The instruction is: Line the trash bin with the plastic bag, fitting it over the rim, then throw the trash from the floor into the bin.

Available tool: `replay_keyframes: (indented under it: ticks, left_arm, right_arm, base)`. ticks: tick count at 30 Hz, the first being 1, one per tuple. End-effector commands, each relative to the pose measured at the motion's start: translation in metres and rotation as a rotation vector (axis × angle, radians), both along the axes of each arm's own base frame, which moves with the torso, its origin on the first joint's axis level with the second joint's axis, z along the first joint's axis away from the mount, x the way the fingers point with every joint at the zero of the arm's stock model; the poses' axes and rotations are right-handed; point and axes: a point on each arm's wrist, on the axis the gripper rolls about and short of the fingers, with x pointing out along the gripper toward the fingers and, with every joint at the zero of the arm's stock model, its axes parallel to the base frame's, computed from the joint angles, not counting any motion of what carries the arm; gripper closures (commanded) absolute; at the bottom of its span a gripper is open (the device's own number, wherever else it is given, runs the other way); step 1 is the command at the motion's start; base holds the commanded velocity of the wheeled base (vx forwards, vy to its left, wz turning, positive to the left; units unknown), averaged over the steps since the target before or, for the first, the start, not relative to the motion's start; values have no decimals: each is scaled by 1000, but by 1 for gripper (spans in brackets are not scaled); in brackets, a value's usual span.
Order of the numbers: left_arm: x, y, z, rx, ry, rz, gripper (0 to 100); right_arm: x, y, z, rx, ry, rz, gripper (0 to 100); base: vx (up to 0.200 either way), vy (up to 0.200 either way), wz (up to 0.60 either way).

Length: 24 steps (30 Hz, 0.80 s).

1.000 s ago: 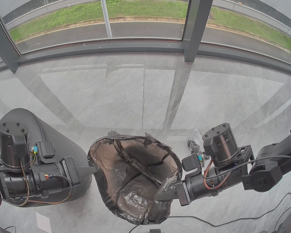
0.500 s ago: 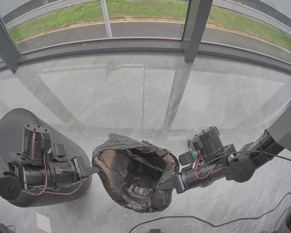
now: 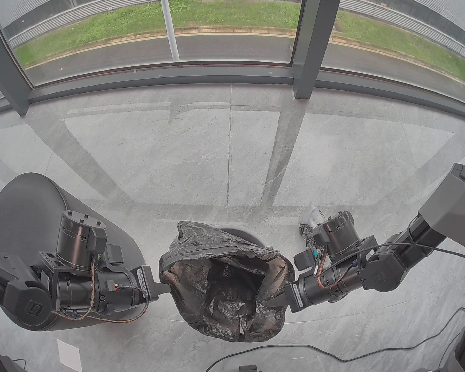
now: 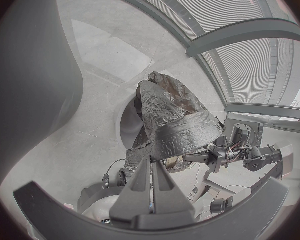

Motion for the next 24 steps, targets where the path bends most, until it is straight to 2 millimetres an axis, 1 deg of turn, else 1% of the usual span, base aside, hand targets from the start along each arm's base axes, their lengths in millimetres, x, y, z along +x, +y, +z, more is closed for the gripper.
replay_keyframes:
  ticks: [1,9,17,18,20,24]
  left_arm:
    - [0,-1,-3,7,9,-4,100]
    - [0,1,-11,100,15,26,100]
    - [7,0,-18,131,23,37,100]
    - [10,-2,-22,148,28,45,100]
    - [14,-4,-24,149,28,46,100]
    - [19,-6,-29,161,37,48,100]
  right_arm:
    - [0,-3,-2,-5,10,-9,100]
    - [5,-18,-7,-59,-3,-89,100]
    - [8,-19,-9,-63,-6,-100,100]
    - [11,-18,-9,-60,-13,-104,100]
    - [13,-18,-10,-57,-23,-108,100]
    - [16,-21,-14,-65,-17,-122,100]
  base:
    - [0,0,0]
    - [0,0,0]
    - [0,0,0]
    - [0,0,0]
    - [0,0,0]
    - [0,0,0]
